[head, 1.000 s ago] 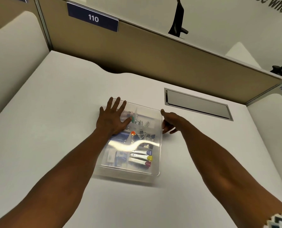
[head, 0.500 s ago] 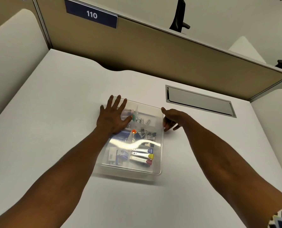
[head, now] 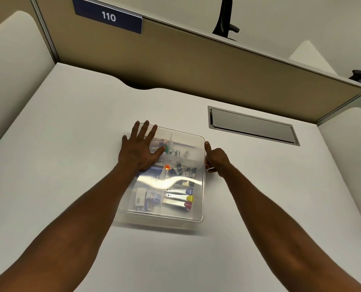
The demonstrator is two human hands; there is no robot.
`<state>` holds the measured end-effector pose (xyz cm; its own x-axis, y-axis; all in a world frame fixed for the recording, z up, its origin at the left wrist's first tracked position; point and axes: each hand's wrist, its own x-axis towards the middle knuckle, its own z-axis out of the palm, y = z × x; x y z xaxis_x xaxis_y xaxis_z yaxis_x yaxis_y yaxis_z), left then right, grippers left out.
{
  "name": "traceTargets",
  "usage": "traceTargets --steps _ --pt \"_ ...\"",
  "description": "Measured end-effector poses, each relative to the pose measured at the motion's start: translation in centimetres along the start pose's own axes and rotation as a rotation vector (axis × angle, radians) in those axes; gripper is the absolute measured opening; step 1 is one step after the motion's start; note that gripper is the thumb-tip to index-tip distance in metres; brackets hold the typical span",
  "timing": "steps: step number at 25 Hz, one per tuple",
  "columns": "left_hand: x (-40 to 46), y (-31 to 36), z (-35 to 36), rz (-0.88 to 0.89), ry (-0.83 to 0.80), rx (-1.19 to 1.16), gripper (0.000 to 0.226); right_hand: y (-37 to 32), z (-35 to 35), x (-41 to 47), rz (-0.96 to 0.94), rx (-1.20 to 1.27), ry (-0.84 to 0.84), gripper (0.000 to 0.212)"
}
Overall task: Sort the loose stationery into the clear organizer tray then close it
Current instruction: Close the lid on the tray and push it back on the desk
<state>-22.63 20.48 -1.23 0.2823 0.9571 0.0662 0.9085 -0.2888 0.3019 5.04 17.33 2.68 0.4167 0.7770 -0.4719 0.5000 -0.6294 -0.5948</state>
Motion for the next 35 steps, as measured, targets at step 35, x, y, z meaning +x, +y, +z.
traceTargets --steps 35 --pt "-0.3 0.3 -0.6 -0.012 -0.03 0.0 0.084 10.7 3.9 -20.4 0.142 0.548 0.157 0.014"
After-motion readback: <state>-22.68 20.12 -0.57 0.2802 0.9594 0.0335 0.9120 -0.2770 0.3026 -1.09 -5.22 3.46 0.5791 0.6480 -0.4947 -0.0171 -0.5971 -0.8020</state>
